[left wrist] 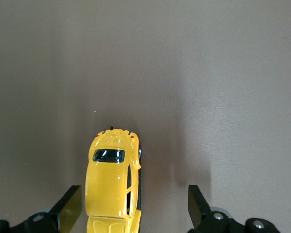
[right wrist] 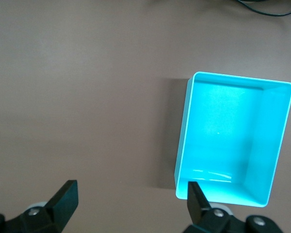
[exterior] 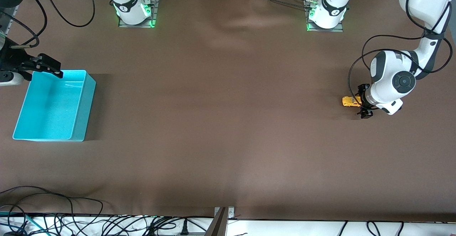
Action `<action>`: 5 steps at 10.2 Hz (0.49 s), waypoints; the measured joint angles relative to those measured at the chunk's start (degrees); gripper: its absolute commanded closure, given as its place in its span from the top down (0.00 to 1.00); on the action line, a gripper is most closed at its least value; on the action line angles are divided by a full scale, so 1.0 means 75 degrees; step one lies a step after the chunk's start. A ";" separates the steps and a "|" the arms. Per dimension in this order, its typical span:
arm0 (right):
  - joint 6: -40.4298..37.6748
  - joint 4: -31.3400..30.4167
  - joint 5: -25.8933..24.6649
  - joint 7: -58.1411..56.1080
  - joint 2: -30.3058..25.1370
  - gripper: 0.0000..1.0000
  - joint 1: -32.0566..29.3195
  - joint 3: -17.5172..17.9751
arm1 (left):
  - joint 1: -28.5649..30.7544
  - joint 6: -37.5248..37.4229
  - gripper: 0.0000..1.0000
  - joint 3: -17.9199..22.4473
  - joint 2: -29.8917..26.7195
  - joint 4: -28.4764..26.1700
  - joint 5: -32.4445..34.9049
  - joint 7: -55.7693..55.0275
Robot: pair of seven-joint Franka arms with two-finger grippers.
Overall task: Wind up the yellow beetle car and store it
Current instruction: 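Close the left gripper around the yellow car's body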
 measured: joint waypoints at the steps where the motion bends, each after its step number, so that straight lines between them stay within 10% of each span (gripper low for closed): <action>1: 0.0000 0.0000 0.0000 0.0000 0.0000 1.00 0.0000 0.0000 | 0.0002 0.0018 0.71 0.0003 0.0027 0.0000 0.0001 -0.0013; 5: 0.0000 0.0000 0.0000 -0.0003 0.0000 1.00 0.0000 0.0000 | 0.0027 0.0050 0.00 0.0013 0.0026 0.0001 0.0001 -0.0283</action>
